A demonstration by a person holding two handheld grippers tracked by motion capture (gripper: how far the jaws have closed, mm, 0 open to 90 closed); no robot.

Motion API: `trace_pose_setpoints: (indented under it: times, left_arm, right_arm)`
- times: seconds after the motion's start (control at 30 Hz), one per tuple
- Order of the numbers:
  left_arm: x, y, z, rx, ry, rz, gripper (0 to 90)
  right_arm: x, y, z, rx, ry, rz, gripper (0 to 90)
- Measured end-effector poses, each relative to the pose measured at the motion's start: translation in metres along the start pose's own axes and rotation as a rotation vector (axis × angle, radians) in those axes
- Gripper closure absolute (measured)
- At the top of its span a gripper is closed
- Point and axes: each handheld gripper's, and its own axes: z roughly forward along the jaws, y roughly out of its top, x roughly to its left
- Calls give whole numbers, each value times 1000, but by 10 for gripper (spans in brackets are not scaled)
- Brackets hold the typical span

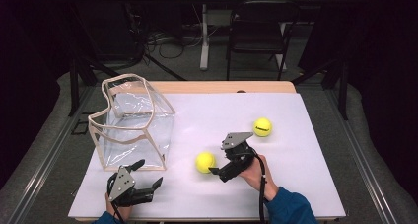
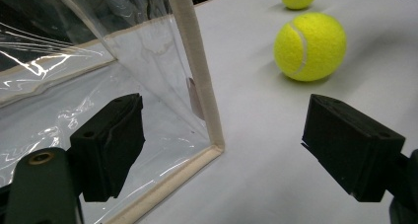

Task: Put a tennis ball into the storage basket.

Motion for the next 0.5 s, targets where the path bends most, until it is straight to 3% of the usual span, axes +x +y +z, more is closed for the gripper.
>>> trace_pose_setpoints:
  times: [0.5]
  left_arm:
    - [1,0,0,-7,3,-10,159]
  right_arm:
    - [4,5,23,43,32,5,0]
